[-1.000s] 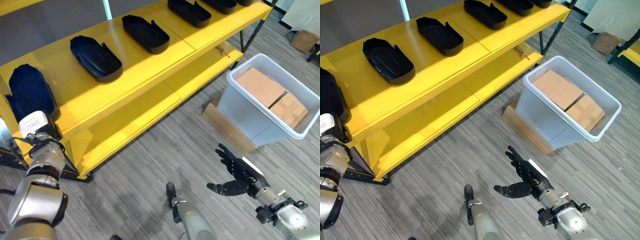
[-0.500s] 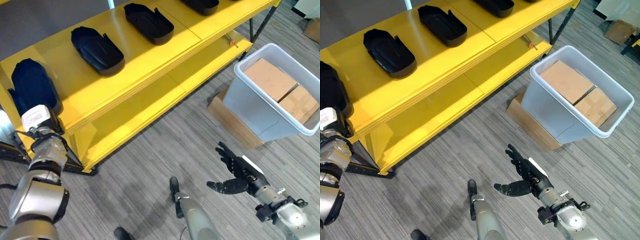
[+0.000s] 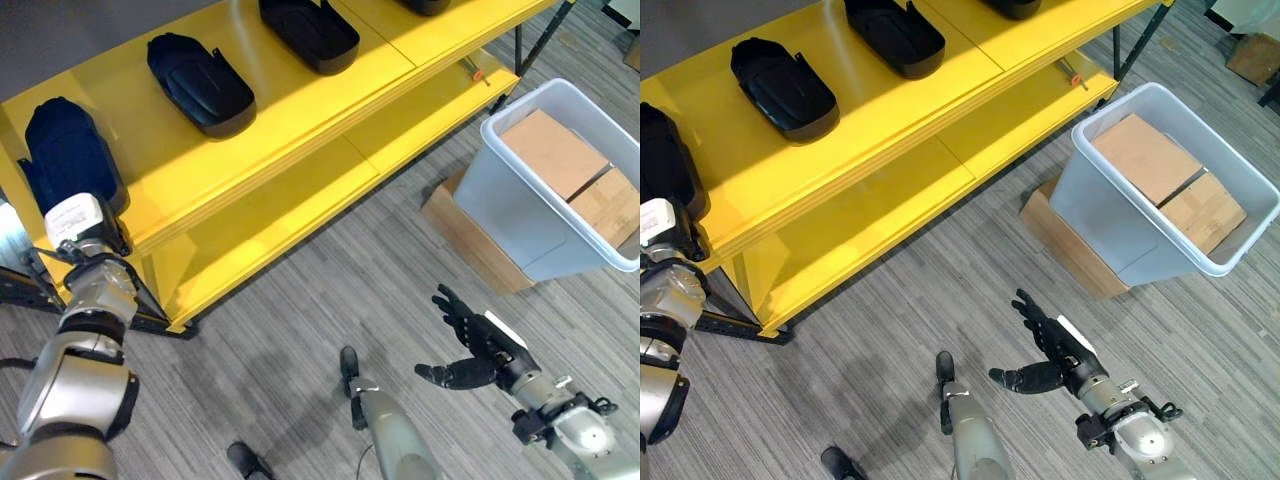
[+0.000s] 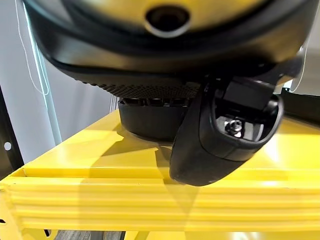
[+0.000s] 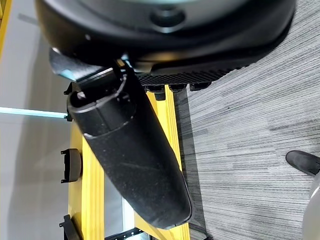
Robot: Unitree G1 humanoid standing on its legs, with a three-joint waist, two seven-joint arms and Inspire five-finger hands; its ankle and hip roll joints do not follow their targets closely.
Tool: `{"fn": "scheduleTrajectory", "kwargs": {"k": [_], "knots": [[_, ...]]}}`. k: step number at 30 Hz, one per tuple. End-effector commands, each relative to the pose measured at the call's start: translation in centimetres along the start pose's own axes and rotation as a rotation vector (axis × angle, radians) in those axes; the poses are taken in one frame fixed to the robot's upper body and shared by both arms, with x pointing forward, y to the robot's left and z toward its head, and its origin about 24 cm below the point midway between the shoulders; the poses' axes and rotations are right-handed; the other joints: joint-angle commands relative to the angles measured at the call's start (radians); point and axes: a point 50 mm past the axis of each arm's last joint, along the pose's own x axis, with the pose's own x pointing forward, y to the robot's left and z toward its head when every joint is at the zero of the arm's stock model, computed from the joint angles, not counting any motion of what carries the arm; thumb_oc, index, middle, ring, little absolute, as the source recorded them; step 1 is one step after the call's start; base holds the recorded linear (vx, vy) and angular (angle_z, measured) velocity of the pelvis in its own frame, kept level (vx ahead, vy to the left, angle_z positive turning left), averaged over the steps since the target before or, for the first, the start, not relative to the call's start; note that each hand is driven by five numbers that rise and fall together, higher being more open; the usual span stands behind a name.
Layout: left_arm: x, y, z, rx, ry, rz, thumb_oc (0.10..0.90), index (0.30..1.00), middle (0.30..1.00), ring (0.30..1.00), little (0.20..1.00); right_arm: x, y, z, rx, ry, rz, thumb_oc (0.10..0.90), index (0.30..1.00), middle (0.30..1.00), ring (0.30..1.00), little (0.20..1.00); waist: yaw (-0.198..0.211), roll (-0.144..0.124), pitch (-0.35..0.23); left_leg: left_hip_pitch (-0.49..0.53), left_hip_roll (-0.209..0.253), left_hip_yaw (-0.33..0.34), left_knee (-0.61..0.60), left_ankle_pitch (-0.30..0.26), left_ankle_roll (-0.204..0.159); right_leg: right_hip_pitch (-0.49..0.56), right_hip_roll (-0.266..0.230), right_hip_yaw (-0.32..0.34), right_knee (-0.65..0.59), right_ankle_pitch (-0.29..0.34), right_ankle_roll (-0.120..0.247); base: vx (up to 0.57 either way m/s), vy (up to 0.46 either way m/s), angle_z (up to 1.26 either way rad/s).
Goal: Move parts from the plastic box to the shelf.
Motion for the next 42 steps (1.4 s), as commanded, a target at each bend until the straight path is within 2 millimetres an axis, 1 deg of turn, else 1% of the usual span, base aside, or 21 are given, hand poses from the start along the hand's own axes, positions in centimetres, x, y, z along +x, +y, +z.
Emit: {"fn": "scheduleTrajectory", "kwargs": {"k": [1,6,9,10,11,13,18,23,24,28,30,31,32,34,35,36,39,42], "knots": [[0.1,0.5,2.2,-0.06,-0.064,0.008,0.9,1.0,1.0,1.0,1.0,0.5,-1.2,4.6,-0.06,-0.255,-0.077,0.9,1.0,1.0,1.0,1.0,-0.032,-0.046,0.031,0.094,0.032,-0.05,0.123,-0.078,-0.031,0.031,-0.067,0.049,0.078,-0.102,0.12,0.0,0.003,0.07],[0.1,1.1,2.6,-0.053,-0.097,0.034,0.9,1.0,1.0,1.0,1.0,0.4,-1.3,4.5,-0.066,-0.245,-0.081,0.9,1.0,1.0,1.0,1.0,-0.022,-0.041,0.033,0.086,0.029,-0.061,0.128,-0.082,-0.029,0.034,-0.074,0.046,0.084,-0.106,0.118,0.0,0.002,0.04],[0.1,1.1,2.6,-0.053,-0.097,0.034,0.9,1.0,1.0,1.0,1.0,0.4,-1.3,4.5,-0.066,-0.245,-0.081,0.9,1.0,1.0,1.0,1.0,-0.022,-0.041,0.033,0.086,0.029,-0.061,0.128,-0.082,-0.029,0.034,-0.074,0.046,0.084,-0.106,0.118,0.0,0.003,0.06],[0.0,2.8,3.6,-0.019,-0.184,0.121,0.9,1.0,1.0,1.0,1.0,0.3,-1.4,4.3,-0.07,-0.238,-0.092,0.9,1.0,1.0,1.0,1.0,-0.005,-0.033,0.036,0.082,0.027,-0.073,0.13,-0.086,-0.025,0.038,-0.08,0.043,0.085,-0.109,0.118,0.0,0.008,0.06],[0.0,2.8,3.6,-0.019,-0.183,0.121,0.9,1.0,1.0,1.0,1.0,0.3,-1.4,4.3,-0.07,-0.238,-0.092,0.9,1.0,1.0,1.0,1.0,-0.006,-0.033,0.036,0.082,0.027,-0.073,0.13,-0.087,-0.025,0.038,-0.08,0.043,0.085,-0.109,0.118,0.0,0.009,0.07],[-0.2,4.0,4.5,-0.009,-0.242,0.173,0.9,1.0,1.0,1.0,1.0,0.3,-1.6,4.3,-0.078,-0.237,-0.101,0.9,1.0,1.0,1.0,1.0,0.001,-0.03,0.038,0.08,0.025,-0.078,0.131,-0.088,-0.025,0.042,-0.084,0.04,0.085,-0.11,0.118,0.0,0.006,0.09],[-1.0,6.0,5.1,-0.007,-0.321,0.268,0.9,1.0,1.0,1.0,1.0,0.1,-2.0,4.0,-0.09,-0.217,-0.127,0.9,1.0,1.0,1.0,1.0,0.02,-0.02,0.043,0.078,0.02,-0.091,0.132,-0.093,-0.02,0.051,-0.091,0.035,0.087,-0.116,0.116,0.0,0.01,0.05],[-1.7,6.7,4.5,-0.016,-0.343,0.318,0.9,1.0,1.0,1.0,1.0,0.1,-2.2,3.9,-0.104,-0.208,-0.139,0.9,1.0,1.0,1.0,1.0,0.031,-0.013,0.043,0.077,0.015,-0.1,0.131,-0.096,-0.017,0.056,-0.096,0.033,0.086,-0.118,0.116,0.0,0.017,0.1],[-2.2,7.3,4.4,-0.031,-0.36,0.356,0.9,1.0,1.0,1.0,1.0,0.0,-2.3,3.8,-0.106,-0.203,-0.143,0.9,1.0,1.0,1.0,1.0,0.041,-0.011,0.043,0.077,0.012,-0.107,0.131,-0.1,-0.015,0.06,-0.1,0.031,0.083,-0.118,0.115,0.0,0.016,0.06],[-2.8,7.6,3.9,-0.041,-0.368,0.383,0.9,1.0,1.0,1.0,1.0,0.1,-2.4,3.8,-0.111,-0.198,-0.146,0.9,1.0,1.0,1.0,1.0,0.044,-0.006,0.041,0.079,0.01,-0.111,0.129,-0.101,-0.013,0.065,-0.102,0.03,0.083,-0.12,0.114,0.0,0.012,0.02],[-3.4,8.1,3.7,-0.04,-0.389,0.421,0.9,1.0,1.0,1.0,1.0,0.1,-2.6,3.9,-0.124,-0.197,-0.154,0.9,1.0,1.0,1.0,1.0,0.054,-0.003,0.038,0.083,0.008,-0.113,0.126,-0.102,-0.012,0.075,-0.103,0.028,0.078,-0.122,0.112,0.01,0.021,0.05],[-3.5,8.1,3.6,-0.04,-0.387,0.42,0.9,1.0,1.0,1.0,1.0,0.2,-2.6,3.9,-0.125,-0.196,-0.153,0.9,1.0,1.0,1.0,1.0,0.052,-0.002,0.038,0.084,0.008,-0.113,0.125,-0.102,-0.012,0.076,-0.103,0.028,0.077,-0.122,0.112,-0.07,-0.019,0.03],[-3.8,8.2,3.6,-0.047,-0.398,0.434,0.9,1.0,1.0,1.0,1.0,0.2,-2.6,3.9,-0.127,-0.195,-0.156,0.9,1.0,1.0,1.0,1.0,0.056,-0.008,0.041,0.076,0.007,-0.103,0.127,-0.082,-0.006,0.073,-0.107,0.016,0.072,-0.1,0.099,-0.08,-0.023,0.04],[-4.0,8.3,3.5,-0.046,-0.405,0.441,0.9,1.0,1.0,1.0,1.0,0.2,-2.6,3.9,-0.13,-0.193,-0.154,0.9,1.0,1.0,1.0,1.0,0.056,-0.007,0.04,0.077,0.006,-0.105,0.126,-0.083,-0.005,0.074,-0.108,0.016,0.072,-0.1,0.099,0.0,0.012,0.08],[-4.4,8.3,3.3,-0.049,-0.418,0.449,0.9,1.0,1.0,1.0,1.0,0.2,-2.7,3.8,-0.126,-0.191,-0.156,0.9,1.0,1.0,1.0,1.0,0.063,0.001,0.034,0.089,0.004,-0.121,0.12,-0.101,-0.009,0.084,-0.107,0.026,0.073,-0.12,0.111,0.0,0.018,0.06],[-4.6,8.4,3.2,-0.056,-0.422,0.458,0.9,1.0,1.0,1.0,1.0,0.2,-2.7,3.8,-0.128,-0.187,-0.159,0.9,1.0,1.0,1.0,1.0,0.063,-0.004,0.037,0.079,0.004,-0.11,0.122,-0.082,-0.005,0.081,-0.11,0.014,0.069,-0.099,0.099,0.01,0.027,-0.06],[-5.2,8.4,2.9,-0.068,-0.435,0.465,0.9,1.0,1.0,1.0,1.0,0.2,-2.8,3.7,-0.135,-0.183,-0.158,0.9,1.0,1.0,1.0,1.0,0.068,0.002,0.033,0.084,0.0,-0.113,0.117,-0.08,-0.004,0.092,-0.112,0.013,0.062,-0.098,0.1,-0.02,0.005,-0.03],[-5.8,8.6,3.3,-0.081,-0.473,0.484,0.9,1.0,1.0,1.0,1.0,0.3,-2.8,3.7,-0.139,-0.182,-0.16,0.9,1.0,1.0,1.0,1.0,0.074,0.006,0.03,0.088,-0.001,-0.119,0.115,-0.08,-0.002,0.1,-0.114,0.012,0.062,-0.101,0.099,0.0,0.005,0.02]]}}
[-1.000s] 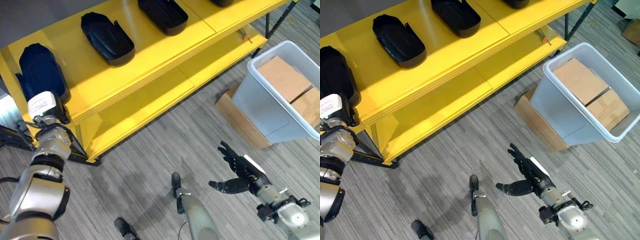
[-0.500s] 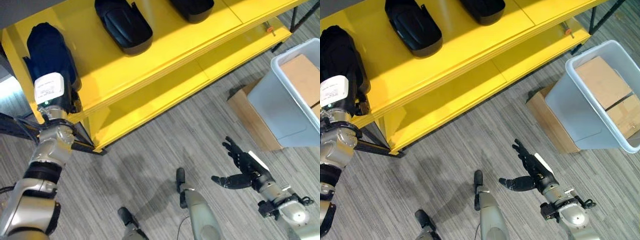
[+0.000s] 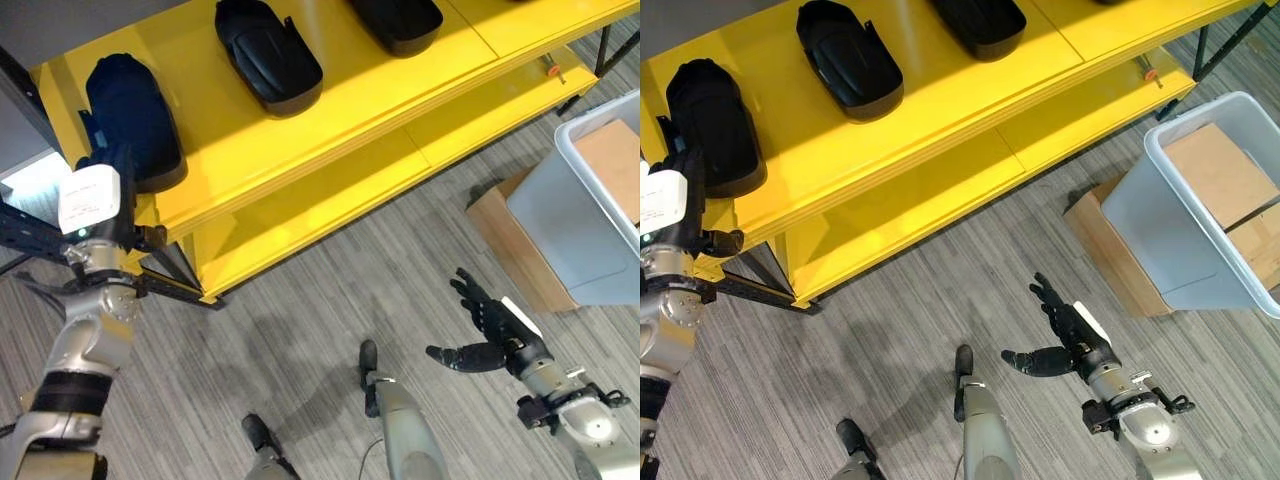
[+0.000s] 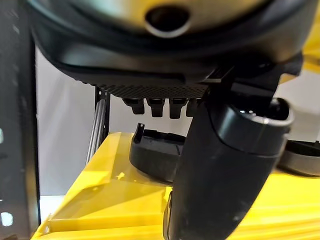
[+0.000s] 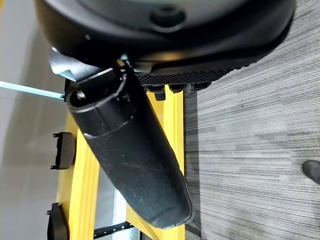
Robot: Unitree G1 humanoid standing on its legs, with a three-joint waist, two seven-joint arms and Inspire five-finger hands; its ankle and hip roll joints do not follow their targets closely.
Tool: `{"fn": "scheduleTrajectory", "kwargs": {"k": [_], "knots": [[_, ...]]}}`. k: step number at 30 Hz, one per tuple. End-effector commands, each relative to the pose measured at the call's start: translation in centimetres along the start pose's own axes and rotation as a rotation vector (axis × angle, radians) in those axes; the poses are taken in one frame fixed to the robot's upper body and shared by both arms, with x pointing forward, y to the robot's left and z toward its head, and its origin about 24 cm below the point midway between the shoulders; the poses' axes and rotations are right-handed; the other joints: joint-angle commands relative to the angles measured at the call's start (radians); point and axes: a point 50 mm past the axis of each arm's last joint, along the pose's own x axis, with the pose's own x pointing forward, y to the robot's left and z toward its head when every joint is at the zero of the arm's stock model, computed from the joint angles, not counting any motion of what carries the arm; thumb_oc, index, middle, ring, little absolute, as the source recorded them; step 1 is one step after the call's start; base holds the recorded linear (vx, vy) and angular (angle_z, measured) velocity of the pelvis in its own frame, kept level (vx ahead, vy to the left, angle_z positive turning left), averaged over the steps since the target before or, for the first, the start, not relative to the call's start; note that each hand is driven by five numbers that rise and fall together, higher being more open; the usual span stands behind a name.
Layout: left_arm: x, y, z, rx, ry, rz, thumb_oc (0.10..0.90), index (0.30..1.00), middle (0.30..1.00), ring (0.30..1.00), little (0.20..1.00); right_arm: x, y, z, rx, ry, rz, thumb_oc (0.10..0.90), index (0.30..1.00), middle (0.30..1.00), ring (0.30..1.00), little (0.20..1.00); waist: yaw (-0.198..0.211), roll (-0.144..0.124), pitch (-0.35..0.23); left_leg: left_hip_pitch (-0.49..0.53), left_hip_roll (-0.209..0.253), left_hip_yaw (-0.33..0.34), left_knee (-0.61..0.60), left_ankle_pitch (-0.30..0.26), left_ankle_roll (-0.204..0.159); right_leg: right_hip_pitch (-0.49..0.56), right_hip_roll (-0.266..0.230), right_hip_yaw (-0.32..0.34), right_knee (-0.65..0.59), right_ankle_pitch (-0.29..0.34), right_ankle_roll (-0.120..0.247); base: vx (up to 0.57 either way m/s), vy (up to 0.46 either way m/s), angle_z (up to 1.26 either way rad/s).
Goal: Move parts from the plastic box to the shelf.
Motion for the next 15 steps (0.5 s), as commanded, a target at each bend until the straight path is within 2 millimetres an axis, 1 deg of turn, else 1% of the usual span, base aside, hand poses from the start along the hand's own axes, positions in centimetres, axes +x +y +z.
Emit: {"fn": "scheduleTrajectory", "kwargs": {"k": [1,4,6,8,10,15], "knots": [[1.6,5.5,1.2,0.022,-0.078,0.27,0.9,1.0,1.0,1.0,1.0,0.0,-1.1,3.4,-0.08,-0.172,-0.042,0.9,1.0,1.0,1.0,1.0,-0.023,-0.005,-0.056,0.065,0.037,-0.05,0.105,-0.085,-0.018,0.068,-0.051,0.043,-0.041,-0.048,0.088,0.01,0.017,0.06],[0.7,5.8,1.9,-0.023,-0.135,0.293,0.9,1.0,1.0,1.0,1.0,0.0,-1.1,3.3,-0.08,-0.171,-0.042,0.9,1.0,1.0,1.0,1.0,-0.013,0.0,-0.063,0.075,0.036,-0.054,0.1,-0.082,-0.018,0.085,-0.053,0.039,-0.048,-0.049,0.087,0.0,0.005,0.02],[-0.1,5.5,1.9,-0.049,-0.148,0.279,0.9,1.0,1.0,1.0,1.0,0.0,-1.0,3.3,-0.08,-0.169,-0.039,0.9,1.0,1.0,1.0,1.0,-0.007,0.003,-0.068,0.083,0.036,-0.056,0.096,-0.078,-0.018,0.1,-0.052,0.035,-0.056,-0.049,0.086,0.0,0.0,0.0],[-0.2,5.5,1.8,-0.049,-0.145,0.279,0.9,1.0,1.0,1.0,1.0,0.0,-1.0,3.3,-0.081,-0.168,-0.037,0.9,1.0,1.0,1.0,1.0,-0.009,0.003,-0.068,0.085,0.036,-0.056,0.095,-0.078,-0.018,0.102,-0.052,0.034,-0.058,-0.049,0.086,0.0,0.0,0.0],[-1.1,4.7,2.4,-0.124,-0.16,0.279,0.9,1.0,1.0,1.0,1.0,0.0,-1.0,3.3,-0.082,-0.172,-0.038,0.9,1.0,1.0,1.0,1.0,-0.003,0.005,-0.076,0.093,0.035,-0.058,0.089,-0.073,-0.018,0.116,-0.052,0.029,-0.066,-0.049,0.087,0.0,0.009,0.03],[-2.4,3.3,3.1,-0.187,-0.172,0.258,0.9,1.0,1.0,1.0,1.0,0.0,-0.8,3.3,-0.088,-0.176,-0.027,0.9,1.0,1.0,1.0,1.0,0.003,0.007,-0.083,0.098,0.033,-0.066,0.082,-0.066,-0.018,0.143,-0.053,0.019,-0.085,-0.045,0.088,-0.01,0.005,0.08]]}}
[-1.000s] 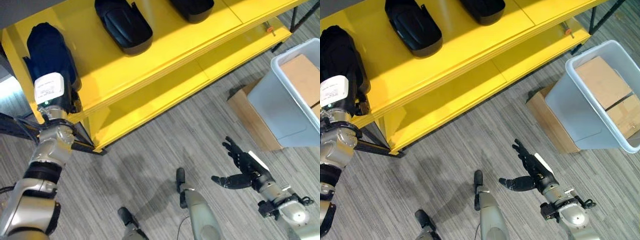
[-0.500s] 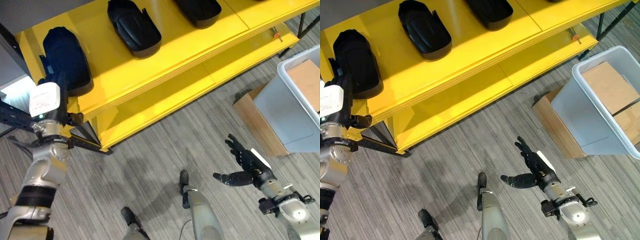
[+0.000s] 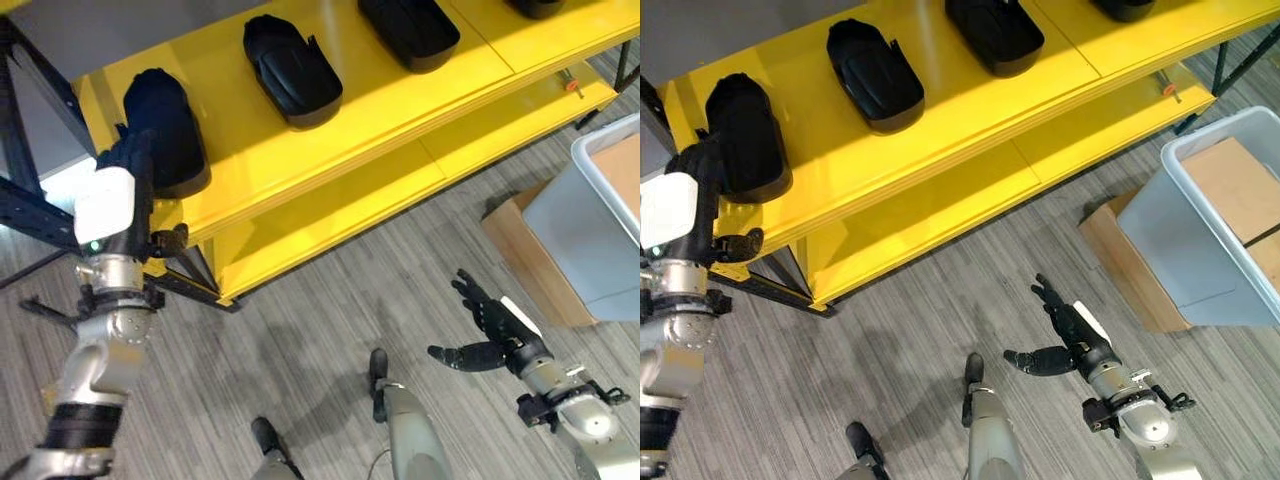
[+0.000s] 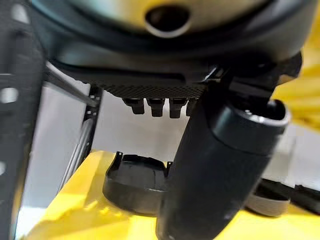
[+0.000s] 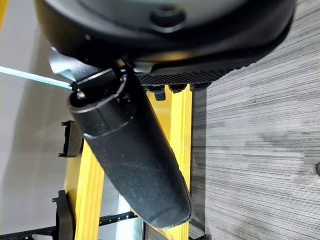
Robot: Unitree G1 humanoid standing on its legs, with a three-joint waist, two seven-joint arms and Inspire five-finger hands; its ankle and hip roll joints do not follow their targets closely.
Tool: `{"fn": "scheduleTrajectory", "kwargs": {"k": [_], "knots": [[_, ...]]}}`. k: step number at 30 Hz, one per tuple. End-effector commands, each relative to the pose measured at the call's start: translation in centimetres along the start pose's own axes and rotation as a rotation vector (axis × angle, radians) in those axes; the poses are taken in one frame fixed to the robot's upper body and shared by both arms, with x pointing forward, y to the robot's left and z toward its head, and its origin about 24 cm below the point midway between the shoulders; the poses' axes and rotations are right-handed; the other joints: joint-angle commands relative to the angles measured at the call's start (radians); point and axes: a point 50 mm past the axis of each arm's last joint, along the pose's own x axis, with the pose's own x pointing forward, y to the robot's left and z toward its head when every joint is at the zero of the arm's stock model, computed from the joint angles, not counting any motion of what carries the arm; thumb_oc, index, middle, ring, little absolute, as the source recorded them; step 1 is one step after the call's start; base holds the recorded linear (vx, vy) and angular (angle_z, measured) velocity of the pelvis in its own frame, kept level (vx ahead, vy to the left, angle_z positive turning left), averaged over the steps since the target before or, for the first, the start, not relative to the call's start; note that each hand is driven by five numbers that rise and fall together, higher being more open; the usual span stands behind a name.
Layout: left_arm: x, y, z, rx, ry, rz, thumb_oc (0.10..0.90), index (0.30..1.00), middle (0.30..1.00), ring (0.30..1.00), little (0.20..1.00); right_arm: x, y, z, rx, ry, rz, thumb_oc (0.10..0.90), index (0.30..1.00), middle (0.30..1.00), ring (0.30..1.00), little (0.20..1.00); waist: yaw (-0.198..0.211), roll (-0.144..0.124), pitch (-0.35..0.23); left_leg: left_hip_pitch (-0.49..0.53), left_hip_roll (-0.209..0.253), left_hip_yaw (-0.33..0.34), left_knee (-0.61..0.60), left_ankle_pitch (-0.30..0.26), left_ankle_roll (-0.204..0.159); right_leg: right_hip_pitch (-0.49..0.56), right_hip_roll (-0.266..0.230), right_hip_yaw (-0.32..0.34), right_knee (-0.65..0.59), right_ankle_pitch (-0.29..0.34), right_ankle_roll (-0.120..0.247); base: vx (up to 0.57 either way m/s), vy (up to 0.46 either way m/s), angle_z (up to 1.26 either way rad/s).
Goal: Move parts from the plastic box to the shelf.
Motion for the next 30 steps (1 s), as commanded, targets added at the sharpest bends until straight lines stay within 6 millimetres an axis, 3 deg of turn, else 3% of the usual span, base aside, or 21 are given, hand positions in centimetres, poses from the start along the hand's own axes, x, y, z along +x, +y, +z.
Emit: {"fn": "scheduleTrajectory", "kwargs": {"k": [1,5,18,30], "knots": [[1.5,3.1,1.0,-0.014,-0.076,0.196,0.9,1.0,1.0,1.0,1.0,-0.2,-0.9,3.2,-0.054,-0.173,-0.033,0.9,1.0,1.0,1.0,1.0,-0.021,-0.017,-0.084,0.062,0.042,-0.041,0.083,-0.059,-0.027,0.098,-0.035,0.034,-0.1,-0.03,0.082,-0.01,0.0,0.08],[0.4,0.6,1.2,-0.099,-0.034,0.145,0.9,1.0,1.0,1.0,1.0,-0.1,-0.6,3.3,-0.058,-0.183,-0.027,0.9,1.0,1.0,1.0,1.0,-0.018,-0.023,-0.087,0.058,0.041,-0.041,0.083,-0.056,-0.024,0.097,-0.034,0.035,-0.101,-0.024,0.081,-0.01,0.0,0.02],[-0.4,-2.8,0.5,-0.124,0.057,0.033,0.9,1.0,1.0,1.0,1.0,0.0,-0.6,3.4,-0.049,-0.194,-0.051,0.9,1.0,1.0,1.0,1.0,-0.02,-0.035,-0.084,0.04,0.049,-0.039,0.087,-0.05,-0.025,0.076,-0.027,0.039,-0.098,-0.024,0.078,0.0,0.0,0.0],[-0.2,-4.0,-1.3,-0.069,0.16,0.002,0.9,1.0,1.0,1.0,1.0,0.1,-0.8,3.7,-0.035,-0.207,-0.067,0.9,1.0,1.0,1.0,1.0,-0.03,-0.058,-0.059,0.009,0.056,-0.038,0.106,-0.05,-0.026,0.036,-0.022,0.047,-0.074,-0.025,0.077,0.0,0.0,0.0]]}}
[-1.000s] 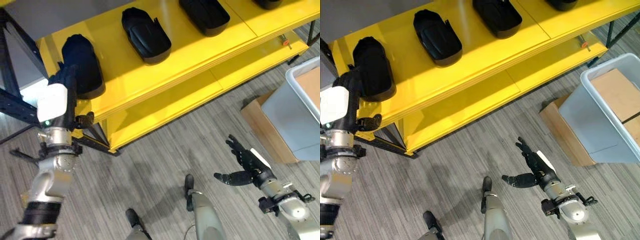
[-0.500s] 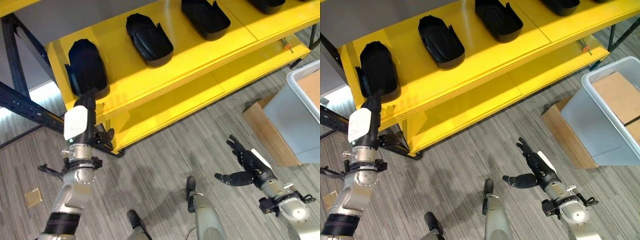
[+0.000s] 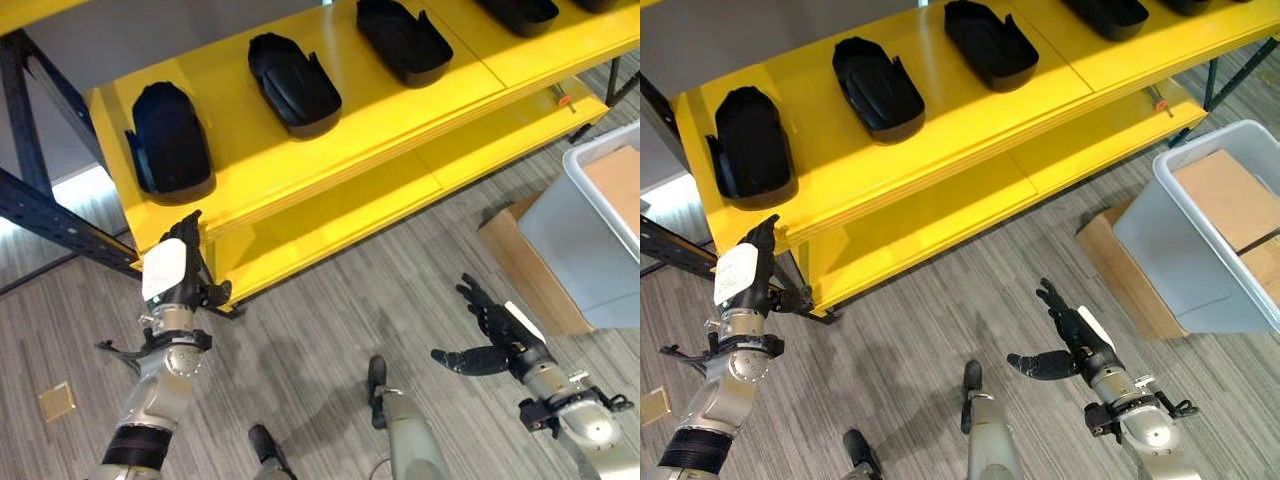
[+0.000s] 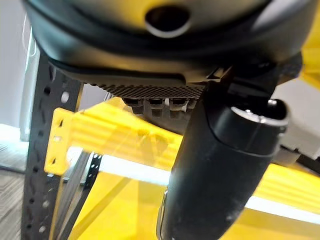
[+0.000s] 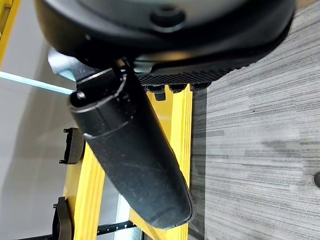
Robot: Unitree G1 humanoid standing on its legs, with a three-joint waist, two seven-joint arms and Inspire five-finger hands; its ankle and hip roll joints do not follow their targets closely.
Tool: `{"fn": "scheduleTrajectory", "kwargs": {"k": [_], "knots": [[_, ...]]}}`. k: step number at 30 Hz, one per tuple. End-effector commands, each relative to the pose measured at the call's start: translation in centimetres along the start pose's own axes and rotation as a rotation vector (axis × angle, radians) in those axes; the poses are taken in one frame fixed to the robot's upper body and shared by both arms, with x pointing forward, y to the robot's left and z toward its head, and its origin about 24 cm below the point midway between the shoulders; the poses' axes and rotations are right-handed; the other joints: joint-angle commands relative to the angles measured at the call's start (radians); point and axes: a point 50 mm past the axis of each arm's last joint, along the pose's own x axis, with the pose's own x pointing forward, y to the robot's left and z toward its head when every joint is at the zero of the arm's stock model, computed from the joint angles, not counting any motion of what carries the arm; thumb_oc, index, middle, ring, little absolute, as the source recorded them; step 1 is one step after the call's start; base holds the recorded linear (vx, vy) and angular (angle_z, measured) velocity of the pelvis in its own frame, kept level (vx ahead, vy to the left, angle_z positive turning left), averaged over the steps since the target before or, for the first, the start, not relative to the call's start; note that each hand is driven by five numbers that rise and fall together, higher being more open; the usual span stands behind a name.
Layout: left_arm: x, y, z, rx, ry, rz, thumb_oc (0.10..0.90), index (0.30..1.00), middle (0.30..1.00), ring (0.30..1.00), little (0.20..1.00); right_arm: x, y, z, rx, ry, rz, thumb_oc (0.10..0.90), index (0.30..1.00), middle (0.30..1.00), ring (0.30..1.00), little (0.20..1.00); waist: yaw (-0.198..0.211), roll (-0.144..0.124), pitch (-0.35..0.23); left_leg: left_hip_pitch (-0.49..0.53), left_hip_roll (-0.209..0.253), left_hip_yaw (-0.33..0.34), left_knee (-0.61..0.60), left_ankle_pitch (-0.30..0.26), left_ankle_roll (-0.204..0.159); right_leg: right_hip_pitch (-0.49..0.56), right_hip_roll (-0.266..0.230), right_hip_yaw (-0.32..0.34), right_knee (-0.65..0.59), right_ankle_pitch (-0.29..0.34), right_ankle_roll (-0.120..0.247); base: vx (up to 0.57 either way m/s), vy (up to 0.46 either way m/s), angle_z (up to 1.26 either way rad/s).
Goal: Move parts from the plastic box to the shelf.
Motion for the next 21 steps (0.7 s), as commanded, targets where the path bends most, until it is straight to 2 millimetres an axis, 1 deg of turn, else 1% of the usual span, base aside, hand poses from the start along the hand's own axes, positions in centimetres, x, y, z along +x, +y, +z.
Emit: {"fn": "scheduleTrajectory", "kwargs": {"k": [1,2,3,4,5,9,11,15,17,18,21], "knots": [[2.9,4.7,1.5,0.004,-0.07,0.238,0.9,1.0,1.0,1.0,1.0,0.4,-0.7,4.0,-0.03,-0.225,-0.035,0.9,1.0,1.0,1.0,1.0,-0.011,-0.047,0.007,0.062,0.047,-0.035,0.09,-0.048,-0.029,0.085,-0.029,0.046,-0.082,-0.035,0.093,0.0,0.0,0.0],[3.0,4.8,1.0,0.032,-0.052,0.236,0.9,1.0,1.0,1.0,1.0,0.4,-0.7,4.1,-0.022,-0.227,-0.035,0.9,1.0,1.0,1.0,1.0,-0.012,-0.049,0.009,0.06,0.048,-0.034,0.091,-0.048,-0.029,0.079,-0.029,0.047,-0.079,-0.035,0.093,0.0,0.009,-0.05],[3.1,4.8,0.8,0.039,-0.045,0.237,0.9,1.0,1.0,1.0,1.0,0.4,-0.7,4.1,-0.023,-0.229,-0.034,0.9,1.0,1.0,1.0,1.0,-0.013,-0.05,0.009,0.058,0.048,-0.035,0.093,-0.048,-0.029,0.076,-0.03,0.048,-0.076,-0.035,0.093,0.01,0.016,-0.05],[3.6,5.5,0.7,0.068,-0.041,0.254,0.9,1.0,1.0,1.0,1.0,0.4,-0.7,4.1,-0.027,-0.231,-0.03,0.9,1.0,1.0,1.0,1.0,-0.015,-0.052,0.009,0.055,0.048,-0.036,0.093,-0.049,-0.029,0.072,-0.032,0.048,-0.073,-0.036,0.094,0.01,0.01,-0.04],[3.7,5.5,0.7,0.068,-0.041,0.255,0.9,1.0,1.0,1.0,1.0,0.4,-0.7,4.2,-0.026,-0.231,-0.03,0.9,1.0,1.0,1.0,1.0,-0.015,-0.052,0.01,0.054,0.048,-0.036,0.093,-0.05,-0.029,0.071,-0.032,0.048,-0.072,-0.036,0.094,0.0,0.0,0.0],[4.7,7.3,1.3,0.103,-0.06,0.319,0.9,1.0,1.0,1.0,1.0,0.4,-0.7,4.2,-0.031,-0.233,-0.026,0.9,1.0,1.0,1.0,1.0,-0.022,-0.056,0.013,0.046,0.045,-0.037,0.1,-0.055,-0.028,0.06,-0.031,0.053,-0.068,-0.035,0.094,0.0,0.0,0.0],[4.8,7.5,1.3,0.108,-0.061,0.328,0.9,1.0,1.0,1.0,1.0,0.4,-0.7,4.3,-0.034,-0.235,-0.026,0.9,1.0,1.0,1.0,1.0,-0.023,-0.057,0.014,0.045,0.045,-0.037,0.101,-0.056,-0.028,0.058,-0.031,0.054,-0.067,-0.035,0.094,0.0,0.0,0.0],[5.3,9.0,1.8,0.114,-0.08,0.387,0.9,1.0,1.0,1.0,1.0,0.4,-0.7,4.4,-0.032,-0.243,-0.023,0.9,1.0,1.0,1.0,1.0,-0.026,-0.06,0.017,0.041,0.045,-0.036,0.106,-0.06,-0.028,0.049,-0.03,0.056,-0.063,-0.033,0.095,0.0,0.0,0.0],[5.4,9.3,1.8,0.117,-0.085,0.396,0.9,1.0,1.0,1.0,1.0,0.4,-0.7,4.4,-0.031,-0.243,-0.023,0.9,1.0,1.0,1.0,1.0,-0.026,-0.06,0.018,0.039,0.045,-0.037,0.107,-0.06,-0.028,0.049,-0.029,0.057,-0.064,-0.033,0.095,0.0,0.004,-0.02],[5.5,9.9,2.0,0.137,-0.098,0.418,0.9,1.0,1.0,1.0,1.0,0.4,-0.7,4.3,-0.028,-0.24,-0.022,0.9,1.0,1.0,1.0,1.0,-0.027,-0.061,0.018,0.037,0.045,-0.038,0.108,-0.062,-0.028,0.047,-0.03,0.058,-0.063,-0.033,0.095,0.0,0.0,0.0],[5.8,10.6,2.3,0.177,-0.116,0.43,0.9,1.0,1.0,1.0,1.0,0.4,-0.8,4.3,-0.037,-0.238,-0.019,0.9,1.0,1.0,1.0,1.0,-0.029,-0.06,0.018,0.037,0.044,-0.037,0.109,-0.066,-0.028,0.045,-0.031,0.058,-0.062,-0.033,0.096,0.01,0.01,-0.02]]}}
